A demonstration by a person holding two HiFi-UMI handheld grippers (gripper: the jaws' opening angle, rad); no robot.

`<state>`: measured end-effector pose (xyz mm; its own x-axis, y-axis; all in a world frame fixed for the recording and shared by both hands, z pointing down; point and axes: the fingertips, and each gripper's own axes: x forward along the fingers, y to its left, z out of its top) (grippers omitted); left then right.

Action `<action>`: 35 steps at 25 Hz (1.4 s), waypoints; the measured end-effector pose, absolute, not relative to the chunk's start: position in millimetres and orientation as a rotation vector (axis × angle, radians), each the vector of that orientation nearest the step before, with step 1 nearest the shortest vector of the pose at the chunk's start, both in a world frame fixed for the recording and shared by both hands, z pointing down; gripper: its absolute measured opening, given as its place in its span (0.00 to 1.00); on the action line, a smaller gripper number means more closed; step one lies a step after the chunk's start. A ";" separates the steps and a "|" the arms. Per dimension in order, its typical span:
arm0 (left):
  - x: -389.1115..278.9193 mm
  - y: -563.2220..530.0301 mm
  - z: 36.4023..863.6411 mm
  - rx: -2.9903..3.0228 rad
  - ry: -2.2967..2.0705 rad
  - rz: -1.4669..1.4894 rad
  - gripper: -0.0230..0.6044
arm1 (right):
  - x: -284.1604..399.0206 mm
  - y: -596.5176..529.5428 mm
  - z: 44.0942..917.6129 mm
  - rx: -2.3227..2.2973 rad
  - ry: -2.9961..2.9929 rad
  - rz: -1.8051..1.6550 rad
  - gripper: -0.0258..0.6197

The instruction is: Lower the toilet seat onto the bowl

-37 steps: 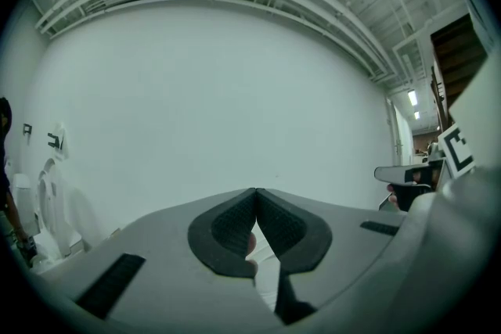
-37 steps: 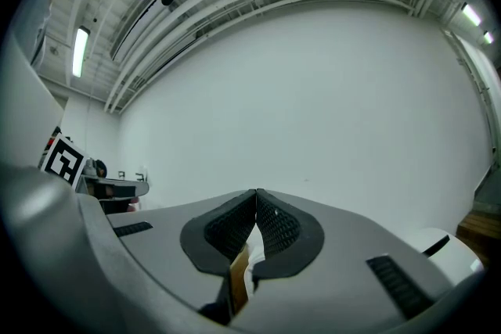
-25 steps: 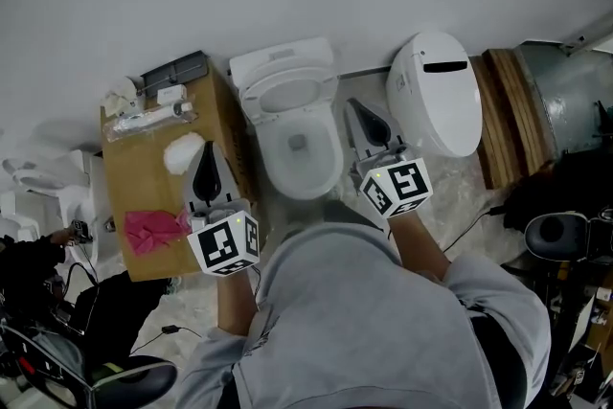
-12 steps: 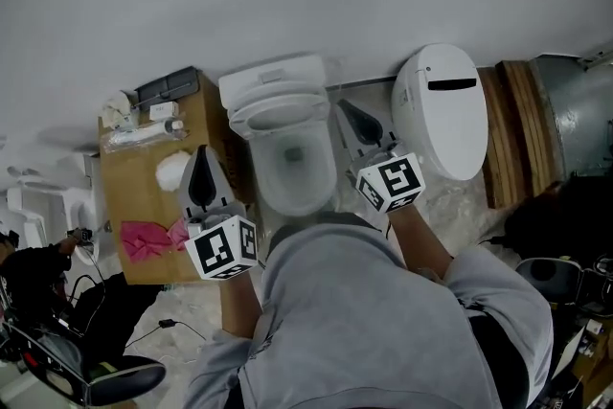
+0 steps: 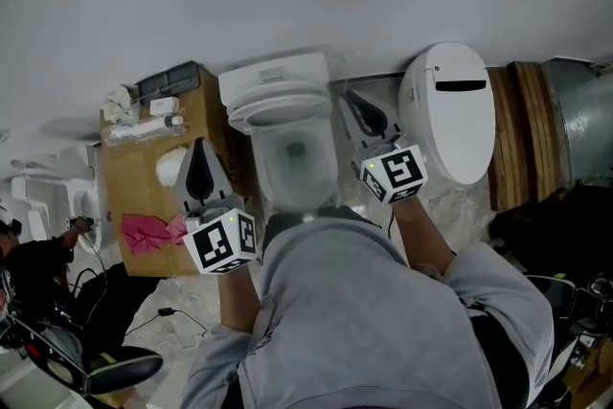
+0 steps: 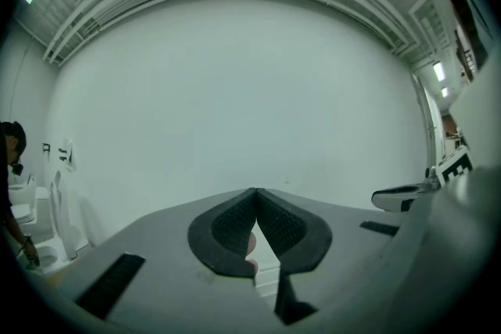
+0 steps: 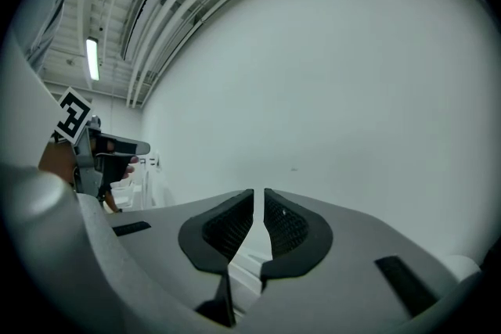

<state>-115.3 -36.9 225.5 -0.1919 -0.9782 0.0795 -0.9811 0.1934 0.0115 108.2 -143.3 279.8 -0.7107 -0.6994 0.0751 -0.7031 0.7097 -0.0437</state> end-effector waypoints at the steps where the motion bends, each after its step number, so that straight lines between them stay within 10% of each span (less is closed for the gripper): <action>1: -116.3 -38.5 226.2 1.958 -2.369 0.067 0.04 | 107.6 -143.9 281.2 1.174 -2.849 0.104 0.07; 35: -176.0 -75.5 281.3 2.047 -2.193 0.063 0.04 | 4.3 -158.2 360.5 0.952 -2.670 -0.036 0.16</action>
